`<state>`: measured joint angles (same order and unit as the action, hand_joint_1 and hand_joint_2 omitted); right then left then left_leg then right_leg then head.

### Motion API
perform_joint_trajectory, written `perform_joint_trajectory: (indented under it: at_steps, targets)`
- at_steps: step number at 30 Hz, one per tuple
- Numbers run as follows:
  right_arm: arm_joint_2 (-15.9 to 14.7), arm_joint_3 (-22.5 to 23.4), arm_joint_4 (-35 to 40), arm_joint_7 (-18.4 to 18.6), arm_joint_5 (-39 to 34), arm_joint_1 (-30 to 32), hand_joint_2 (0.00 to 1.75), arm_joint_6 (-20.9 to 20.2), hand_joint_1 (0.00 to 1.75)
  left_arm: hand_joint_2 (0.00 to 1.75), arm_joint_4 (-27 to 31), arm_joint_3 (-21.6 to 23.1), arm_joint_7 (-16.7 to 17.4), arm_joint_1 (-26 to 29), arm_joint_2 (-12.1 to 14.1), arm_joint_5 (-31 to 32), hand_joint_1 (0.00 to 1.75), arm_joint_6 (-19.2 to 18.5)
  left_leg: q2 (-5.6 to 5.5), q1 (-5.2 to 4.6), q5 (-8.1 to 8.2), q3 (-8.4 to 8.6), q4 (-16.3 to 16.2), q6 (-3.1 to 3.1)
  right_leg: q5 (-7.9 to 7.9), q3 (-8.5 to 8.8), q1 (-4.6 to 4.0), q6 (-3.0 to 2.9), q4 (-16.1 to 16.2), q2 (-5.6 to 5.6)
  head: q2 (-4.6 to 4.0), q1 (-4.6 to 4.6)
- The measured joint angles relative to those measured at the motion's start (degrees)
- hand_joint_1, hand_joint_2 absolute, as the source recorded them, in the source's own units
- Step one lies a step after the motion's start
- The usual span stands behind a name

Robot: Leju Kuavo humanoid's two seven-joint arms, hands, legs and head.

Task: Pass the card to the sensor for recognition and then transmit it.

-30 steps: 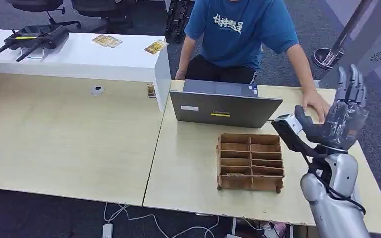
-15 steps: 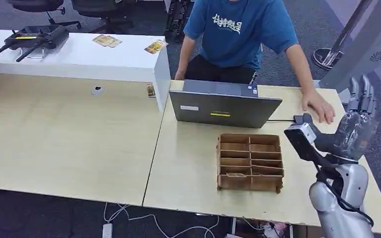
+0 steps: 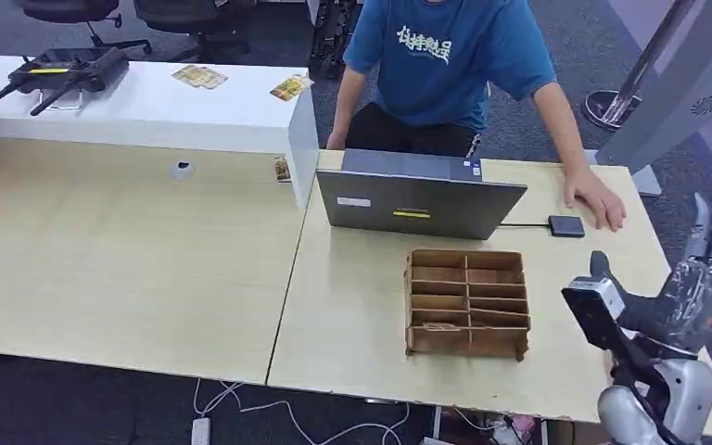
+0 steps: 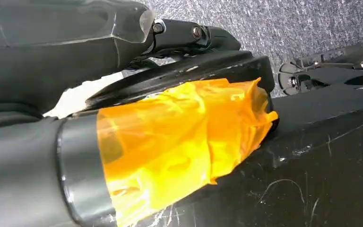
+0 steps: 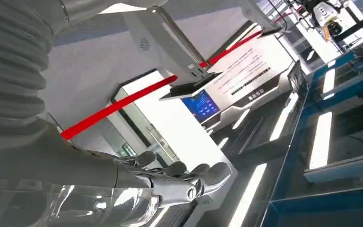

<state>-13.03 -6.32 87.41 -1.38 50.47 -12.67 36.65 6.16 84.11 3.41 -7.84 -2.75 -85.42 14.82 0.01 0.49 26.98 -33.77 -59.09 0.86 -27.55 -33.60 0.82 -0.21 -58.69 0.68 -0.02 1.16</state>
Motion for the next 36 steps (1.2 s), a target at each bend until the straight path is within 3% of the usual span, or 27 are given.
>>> perform_joint_trajectory:
  at_steps: [8,14,27,36]
  targets:
    - [-0.04,0.96,1.27,-0.63,0.26,1.58,1.75,0.13,0.00,0.00,0.00,0.00,-0.42,0.05,-0.02,-0.61,0.00,0.04,0.00,0.00,-0.01,0.02,0.00,0.00,0.00,0.01,0.00,0.00,0.00,0.02,0.00,0.00]
    - [-0.17,2.18,4.46,-2.86,1.07,7.74,1.75,0.66,0.00,0.00,0.00,0.00,-1.01,0.21,-0.15,-1.57,0.00,0.35,-0.03,0.00,0.06,-0.01,0.00,-0.01,-0.03,0.00,0.00,0.02,0.00,0.04,0.00,-0.02]
    - [-0.66,4.79,11.58,-3.58,5.07,21.23,1.75,1.14,0.00,0.00,0.00,-0.02,-1.53,0.40,-0.31,-3.23,0.00,0.76,-0.01,0.00,0.10,0.00,0.01,-0.06,-0.05,0.02,0.00,0.02,0.01,0.06,0.00,-0.02]
    - [-0.66,4.81,14.51,-3.43,6.08,26.10,1.75,1.33,0.00,0.00,0.00,-0.02,-1.55,0.40,-0.33,-3.74,0.00,0.77,0.01,0.00,0.10,0.00,0.01,-0.06,-0.05,0.02,0.00,0.02,0.01,0.04,0.00,-0.02]
